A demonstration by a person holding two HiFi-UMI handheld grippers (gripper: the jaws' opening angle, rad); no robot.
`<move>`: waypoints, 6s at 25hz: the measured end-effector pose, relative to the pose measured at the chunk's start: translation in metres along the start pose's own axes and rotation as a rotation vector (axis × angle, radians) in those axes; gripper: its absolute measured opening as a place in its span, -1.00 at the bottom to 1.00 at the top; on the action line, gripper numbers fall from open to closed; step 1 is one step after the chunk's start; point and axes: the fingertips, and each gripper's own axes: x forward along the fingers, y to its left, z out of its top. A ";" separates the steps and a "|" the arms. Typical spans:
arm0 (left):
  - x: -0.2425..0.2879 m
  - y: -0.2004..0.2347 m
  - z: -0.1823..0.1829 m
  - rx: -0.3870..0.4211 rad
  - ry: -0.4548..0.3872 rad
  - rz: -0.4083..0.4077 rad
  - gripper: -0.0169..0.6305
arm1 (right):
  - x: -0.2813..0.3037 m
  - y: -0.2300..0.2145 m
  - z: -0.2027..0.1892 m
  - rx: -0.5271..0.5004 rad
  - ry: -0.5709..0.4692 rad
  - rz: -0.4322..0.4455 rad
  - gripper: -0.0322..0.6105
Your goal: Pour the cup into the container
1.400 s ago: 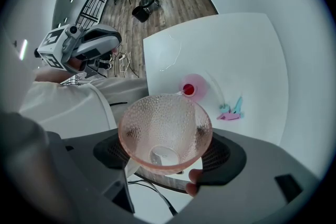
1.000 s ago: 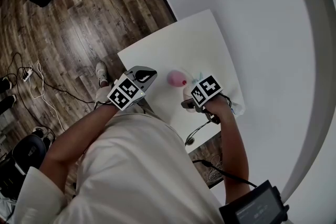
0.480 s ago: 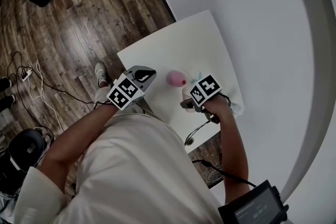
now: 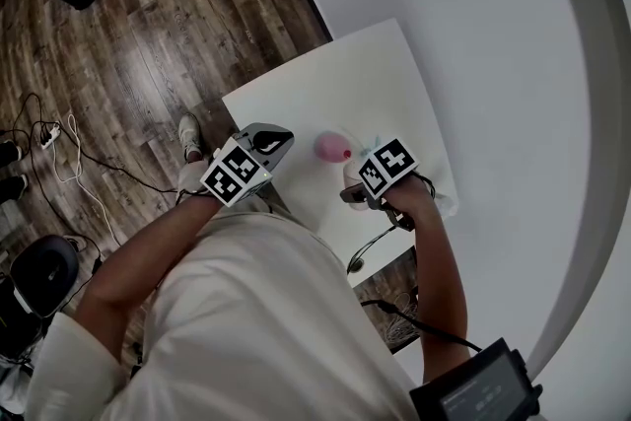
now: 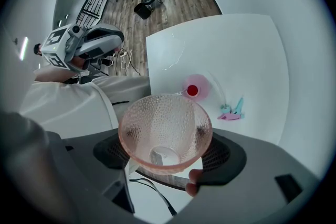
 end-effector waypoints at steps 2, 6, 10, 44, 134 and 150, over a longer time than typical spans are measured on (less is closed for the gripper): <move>0.000 0.001 0.000 0.001 -0.004 0.002 -0.92 | 0.000 0.000 0.000 -0.001 0.002 0.001 0.28; -0.003 0.002 0.000 -0.003 -0.005 0.000 -0.92 | 0.000 0.000 0.001 0.000 0.009 0.000 0.28; -0.004 0.003 -0.004 -0.006 -0.001 0.005 -0.92 | 0.001 -0.002 0.001 0.000 0.013 -0.001 0.28; -0.005 0.007 -0.003 -0.019 -0.008 0.001 -0.92 | -0.001 -0.003 -0.003 -0.003 0.060 0.007 0.28; -0.038 0.011 -0.021 -0.050 -0.041 0.016 -0.92 | -0.011 0.016 -0.003 -0.033 0.173 -0.018 0.28; -0.039 0.008 -0.023 -0.045 -0.036 0.017 -0.92 | -0.009 0.010 -0.002 -0.031 0.184 -0.015 0.28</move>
